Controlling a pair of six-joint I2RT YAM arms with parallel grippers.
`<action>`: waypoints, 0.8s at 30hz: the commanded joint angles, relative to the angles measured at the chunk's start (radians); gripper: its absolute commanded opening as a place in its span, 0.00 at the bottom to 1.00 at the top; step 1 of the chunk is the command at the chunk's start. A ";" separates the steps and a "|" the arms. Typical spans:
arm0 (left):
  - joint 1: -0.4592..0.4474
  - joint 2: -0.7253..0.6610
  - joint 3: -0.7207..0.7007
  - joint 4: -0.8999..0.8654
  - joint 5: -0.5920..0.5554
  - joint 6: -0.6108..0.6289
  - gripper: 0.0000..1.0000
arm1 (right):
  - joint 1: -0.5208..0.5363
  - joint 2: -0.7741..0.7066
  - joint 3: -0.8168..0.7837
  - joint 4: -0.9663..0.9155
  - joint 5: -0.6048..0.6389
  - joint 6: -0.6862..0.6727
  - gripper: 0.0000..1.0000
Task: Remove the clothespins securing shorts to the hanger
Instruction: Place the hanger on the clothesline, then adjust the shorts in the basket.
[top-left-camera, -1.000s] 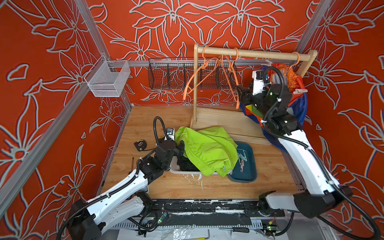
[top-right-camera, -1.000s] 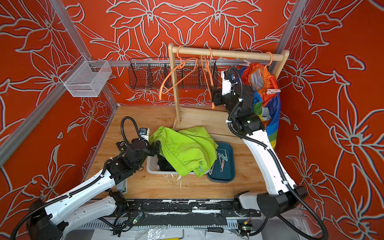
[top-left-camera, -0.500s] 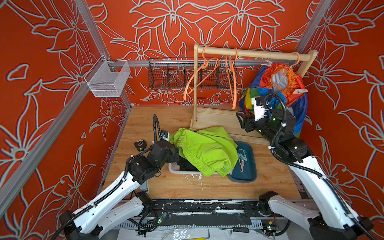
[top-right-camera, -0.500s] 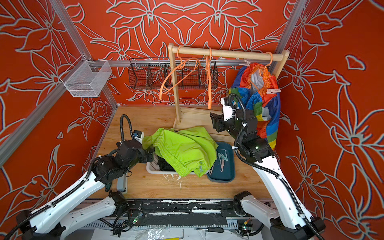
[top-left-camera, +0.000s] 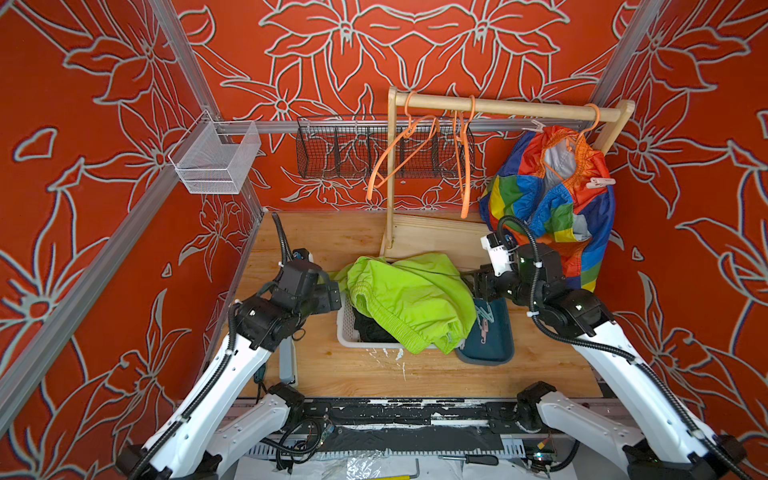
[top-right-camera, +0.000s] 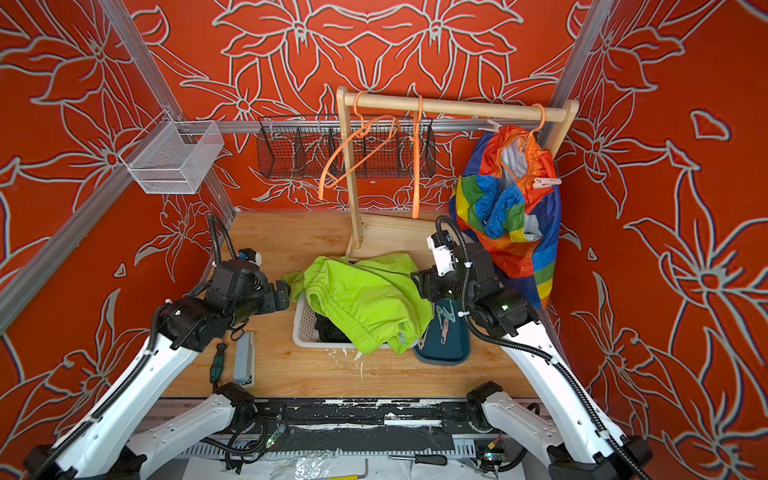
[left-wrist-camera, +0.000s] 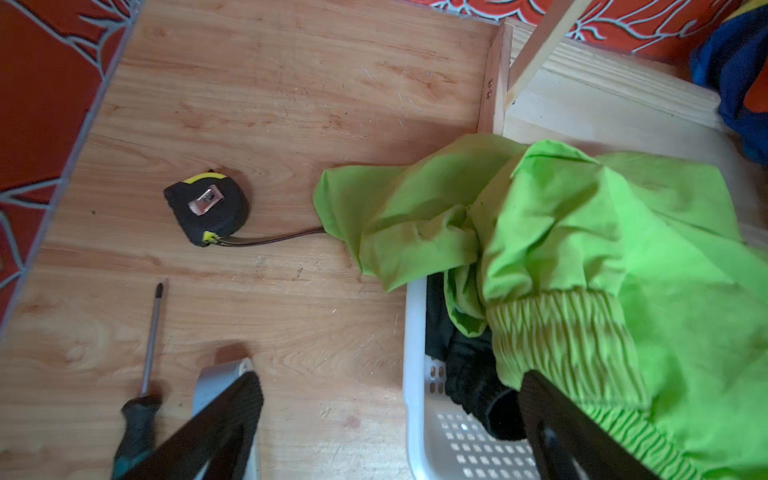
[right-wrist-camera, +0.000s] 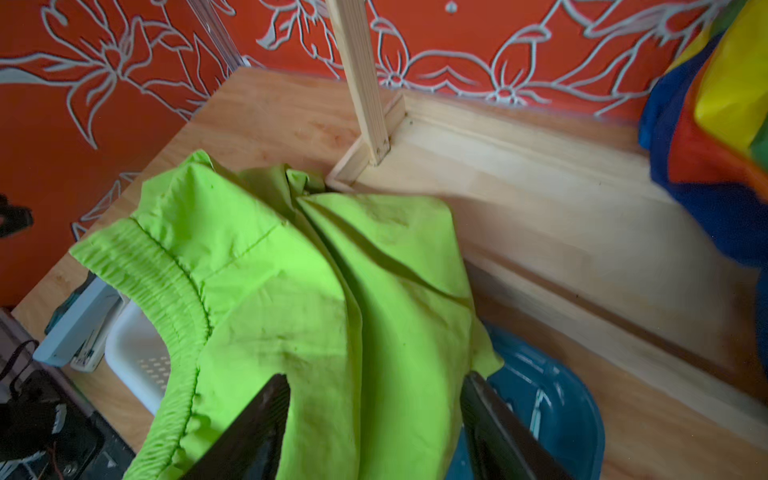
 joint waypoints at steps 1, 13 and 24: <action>0.094 0.091 -0.059 0.182 0.222 0.005 0.97 | 0.004 -0.042 -0.051 -0.048 -0.044 0.079 0.69; 0.255 0.262 -0.158 0.587 0.492 -0.062 0.97 | -0.003 -0.156 -0.272 -0.010 -0.087 0.238 0.71; 0.254 0.333 -0.109 0.672 0.604 -0.084 0.97 | -0.017 -0.136 -0.385 0.126 -0.069 0.321 0.72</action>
